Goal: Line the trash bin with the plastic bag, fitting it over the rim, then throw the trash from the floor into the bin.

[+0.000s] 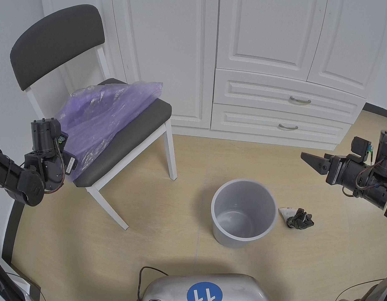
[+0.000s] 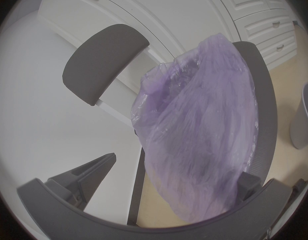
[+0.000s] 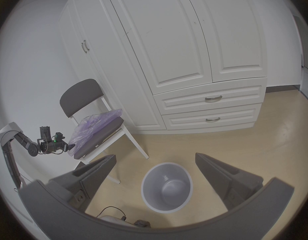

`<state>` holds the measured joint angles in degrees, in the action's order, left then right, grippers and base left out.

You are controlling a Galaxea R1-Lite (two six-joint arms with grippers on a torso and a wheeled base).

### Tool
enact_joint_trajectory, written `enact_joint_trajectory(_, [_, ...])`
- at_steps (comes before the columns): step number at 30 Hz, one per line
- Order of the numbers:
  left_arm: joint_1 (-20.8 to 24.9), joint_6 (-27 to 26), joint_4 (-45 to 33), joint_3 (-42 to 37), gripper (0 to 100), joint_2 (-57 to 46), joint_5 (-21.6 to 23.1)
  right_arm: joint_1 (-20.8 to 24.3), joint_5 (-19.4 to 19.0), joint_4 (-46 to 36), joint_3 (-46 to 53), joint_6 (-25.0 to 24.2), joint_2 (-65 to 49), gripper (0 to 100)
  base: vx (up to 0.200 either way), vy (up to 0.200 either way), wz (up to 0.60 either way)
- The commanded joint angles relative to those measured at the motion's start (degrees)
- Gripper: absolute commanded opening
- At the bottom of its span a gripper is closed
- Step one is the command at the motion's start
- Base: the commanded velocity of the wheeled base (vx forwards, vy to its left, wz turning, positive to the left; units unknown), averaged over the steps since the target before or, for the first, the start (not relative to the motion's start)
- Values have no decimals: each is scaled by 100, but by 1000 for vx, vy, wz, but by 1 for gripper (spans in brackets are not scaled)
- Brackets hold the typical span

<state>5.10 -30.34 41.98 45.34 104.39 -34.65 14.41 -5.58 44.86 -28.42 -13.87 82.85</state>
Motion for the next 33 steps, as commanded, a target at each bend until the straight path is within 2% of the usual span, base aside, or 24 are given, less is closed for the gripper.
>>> enact_joint_trajectory(1, [-17, -7, 29, -25, 100, 143, 2, -8, -4, 5, 3, -1, -58, 100, 0, 0, 0])
enact_joint_trajectory(14, [18, -16, 29, -86, 100, 20, -7, -17, -13, 5, 3, 7, -67, 100, 0, 0, 0])
enact_joint_trajectory(22, [18, -77, 29, -95, 100, 20, -200, -35, -13, 5, 3, 7, -67, 100, 0, 0, 0])
enact_joint_trajectory(23, [18, -86, 29, -95, 0, 29, -200, -43, -13, 5, 3, 7, -67, 100, 0, 0, 0])
enact_joint_trajectory(33, [27, -95, 38, -113, 0, -59, -200, -43, -13, -4, 3, 7, -67, 100, 0, 0, 0])
